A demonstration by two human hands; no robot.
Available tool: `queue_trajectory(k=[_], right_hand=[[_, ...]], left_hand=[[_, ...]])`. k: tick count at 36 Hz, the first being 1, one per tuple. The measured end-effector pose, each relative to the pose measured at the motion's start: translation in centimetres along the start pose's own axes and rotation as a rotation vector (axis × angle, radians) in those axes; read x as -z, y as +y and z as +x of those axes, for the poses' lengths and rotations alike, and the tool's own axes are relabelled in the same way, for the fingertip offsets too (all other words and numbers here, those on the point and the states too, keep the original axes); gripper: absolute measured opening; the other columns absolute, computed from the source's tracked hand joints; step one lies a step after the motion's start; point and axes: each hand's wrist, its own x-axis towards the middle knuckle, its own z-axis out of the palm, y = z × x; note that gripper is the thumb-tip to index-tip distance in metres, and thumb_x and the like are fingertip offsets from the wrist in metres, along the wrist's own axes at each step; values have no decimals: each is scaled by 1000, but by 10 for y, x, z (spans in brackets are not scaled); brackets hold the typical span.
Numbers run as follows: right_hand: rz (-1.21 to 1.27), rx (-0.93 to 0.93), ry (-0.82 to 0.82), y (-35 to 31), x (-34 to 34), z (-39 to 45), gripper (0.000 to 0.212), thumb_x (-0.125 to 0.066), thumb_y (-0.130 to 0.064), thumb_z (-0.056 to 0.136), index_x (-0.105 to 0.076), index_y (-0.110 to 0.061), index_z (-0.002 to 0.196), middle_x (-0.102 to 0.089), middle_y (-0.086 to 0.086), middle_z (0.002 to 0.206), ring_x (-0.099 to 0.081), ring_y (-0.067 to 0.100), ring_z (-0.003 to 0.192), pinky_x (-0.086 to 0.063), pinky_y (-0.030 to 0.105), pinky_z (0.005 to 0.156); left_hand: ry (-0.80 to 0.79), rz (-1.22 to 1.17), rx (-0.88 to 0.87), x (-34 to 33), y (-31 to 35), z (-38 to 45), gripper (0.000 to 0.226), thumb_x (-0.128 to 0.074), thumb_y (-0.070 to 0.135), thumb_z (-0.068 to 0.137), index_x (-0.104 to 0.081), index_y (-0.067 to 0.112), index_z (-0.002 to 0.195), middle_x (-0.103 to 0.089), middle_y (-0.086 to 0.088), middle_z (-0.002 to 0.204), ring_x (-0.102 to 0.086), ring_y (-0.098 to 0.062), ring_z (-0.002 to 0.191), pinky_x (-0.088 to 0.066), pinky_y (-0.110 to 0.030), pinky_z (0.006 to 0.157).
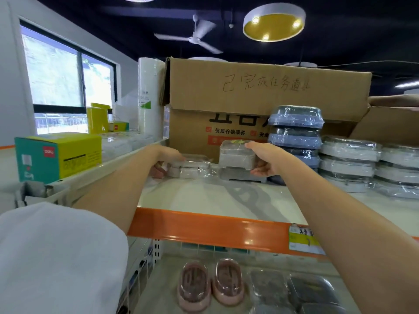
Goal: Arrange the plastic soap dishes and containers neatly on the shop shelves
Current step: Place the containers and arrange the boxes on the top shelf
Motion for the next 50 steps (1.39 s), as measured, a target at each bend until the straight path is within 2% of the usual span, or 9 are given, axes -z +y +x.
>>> queue_trajectory(k=[7,16,21,24,32,35,39,43,50], right_hand=[[73,-49,-40,4,4,-3,49,-49,-47,96,-47,-8,125,-62,15,90,-59,22,66,-51,30,58],[191,-90,-82,15,8,-13,44,-57,-50,91,-43,-16,114,-55,13,94,-62,26,75,-54,34,59],[339,-59,-130,17,9,-21,37,-64,-36,91,-49,-14,116,-57,13,106,-62,29,91,-60,38,58],[406,-19,-128,17,9,-28,27,-65,-30,91,-53,-13,108,-59,13,111,-62,28,97,-58,42,70],[498,93,-76,27,4,-60,23,-65,-31,90,-55,-14,103,-58,9,106,-61,22,90,-60,39,60],[533,108,-52,28,1,-77,34,-67,-32,89,-55,-14,114,-59,10,113,-62,23,94,-60,35,57],[564,105,-29,29,7,-103,21,-68,-31,86,-54,-17,95,-58,9,112,-61,22,91,-59,29,53],[584,111,-14,34,13,-122,21,-67,-34,87,-54,-19,93,-59,8,112,-61,21,92,-57,26,50],[563,107,20,48,21,-153,32,-66,-40,87,-54,-19,108,-59,8,116,-64,21,88,-57,28,52]], left_hand=[[54,13,32,-12,-1,0,76,-47,64,89,-43,2,132,-45,-9,75,-42,-18,54,-38,-26,50],[119,1,-67,-21,0,-6,59,-42,54,95,-44,5,128,-43,-9,74,-39,-20,51,-34,-25,49],[135,-308,-159,-24,4,-18,49,-59,36,90,-47,8,128,-55,-15,125,-61,-32,103,-55,-41,80],[75,-515,-190,-25,5,-30,31,-62,22,90,-50,10,116,-57,-14,111,-59,-21,78,-52,-34,52],[44,-781,-259,-34,-5,-67,19,-57,20,94,-45,15,81,-47,-6,83,-52,-15,70,-54,-26,53],[40,-863,-300,-31,-12,-82,10,-57,19,92,-48,14,91,-45,-5,81,-50,-13,67,-54,-27,61],[-33,-911,-334,-27,-17,-99,21,-56,21,92,-47,18,111,-44,-2,75,-50,-9,51,-54,-27,60],[-74,-976,-365,-29,-22,-109,27,-60,22,90,-51,19,115,-51,-9,107,-56,-15,77,-55,-25,49],[-68,-1008,-379,-40,-29,-142,37,-63,24,88,-52,16,122,-54,-10,112,-58,-17,80,-54,-25,51]])
